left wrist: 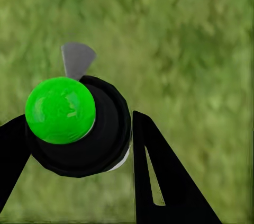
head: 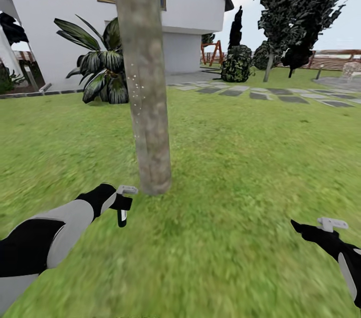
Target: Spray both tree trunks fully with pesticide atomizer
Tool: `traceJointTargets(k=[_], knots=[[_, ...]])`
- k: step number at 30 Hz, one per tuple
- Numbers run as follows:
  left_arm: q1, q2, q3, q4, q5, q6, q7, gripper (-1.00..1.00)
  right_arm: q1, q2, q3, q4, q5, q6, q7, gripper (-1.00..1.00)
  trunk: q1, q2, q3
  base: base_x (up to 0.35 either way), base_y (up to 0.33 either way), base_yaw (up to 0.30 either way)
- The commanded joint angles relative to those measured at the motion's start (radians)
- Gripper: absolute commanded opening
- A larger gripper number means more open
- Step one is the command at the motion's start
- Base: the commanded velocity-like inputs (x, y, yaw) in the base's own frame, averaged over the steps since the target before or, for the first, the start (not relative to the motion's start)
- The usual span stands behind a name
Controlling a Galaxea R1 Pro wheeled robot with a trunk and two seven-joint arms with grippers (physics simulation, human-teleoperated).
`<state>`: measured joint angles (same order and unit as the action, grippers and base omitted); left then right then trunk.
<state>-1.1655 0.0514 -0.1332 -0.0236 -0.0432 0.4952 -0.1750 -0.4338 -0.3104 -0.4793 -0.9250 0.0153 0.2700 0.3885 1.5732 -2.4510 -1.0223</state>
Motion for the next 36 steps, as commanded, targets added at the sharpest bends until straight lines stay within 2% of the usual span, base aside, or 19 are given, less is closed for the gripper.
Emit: traceJointTargets(k=[1,9,14,17,18,22,25,28,32,36], knots=[[0.006,0.0,0.0,0.0,0.0,0.0,0.001,-1.0,0.0,0.0,0.0,0.0,-0.001,0.0,0.0,1.0,0.0,0.0,0.0,0.008,-0.319,0.278],[0.032,-0.005,0.002,-0.003,0.0,0.002,0.001,-1.0,0.0,-0.001,-0.001,0.0,-0.002,0.0,0.002,1.0,0.0,0.0,0.0,0.001,-0.32,0.245],[0.032,-0.006,0.004,-0.01,0.0,0.006,0.003,-1.0,0.0,0.0,0.0,0.0,0.0,0.0,0.001,1.0,0.0,0.0,0.0,0.032,-0.322,0.066],[0.032,-0.007,0.004,-0.05,0.0,0.012,0.003,-1.0,0.0,0.0,-0.001,0.0,0.0,0.0,0.001,1.0,0.0,0.0,0.0,0.093,-0.328,0.006],[0.031,-0.007,0.004,-0.079,0.0,0.034,0.003,-1.0,0.0,0.0,-0.001,0.0,0.0,0.0,0.001,1.0,0.0,0.0,0.0,0.132,-0.329,0.002],[0.031,-0.007,0.003,-0.253,-0.001,0.214,0.003,-1.0,0.0,0.001,-0.001,0.0,0.0,0.0,0.001,1.0,0.0,0.0,0.0,0.112,-0.232,0.001],[0.031,-0.006,0.003,-0.367,-0.002,0.324,0.003,-1.0,0.0,0.0,-0.001,0.0,0.0,0.0,0.001,1.0,0.0,0.0,0.0,0.02,-0.039,0.0],[0.03,-0.002,0.004,-0.418,-0.004,0.372,0.003,-1.0,0.0,0.0,-0.001,0.0,0.0,0.0,0.002,1.0,0.0,0.0,0.0,0.004,-0.007,0.0],[0.024,0.002,0.005,-0.44,-0.004,0.442,0.002,-1.0,0.0,-0.001,0.0,0.0,-0.001,0.0,0.003,1.0,0.0,0.0,0.0,0.0,-0.001,0.0],[0.021,0.001,0.005,-0.499,-0.007,0.474,0.003,-1.0,0.0,-0.001,0.001,0.0,-0.001,0.0,0.003,1.0,0.0,0.0,0.0,0.0,0.0,0.0]])
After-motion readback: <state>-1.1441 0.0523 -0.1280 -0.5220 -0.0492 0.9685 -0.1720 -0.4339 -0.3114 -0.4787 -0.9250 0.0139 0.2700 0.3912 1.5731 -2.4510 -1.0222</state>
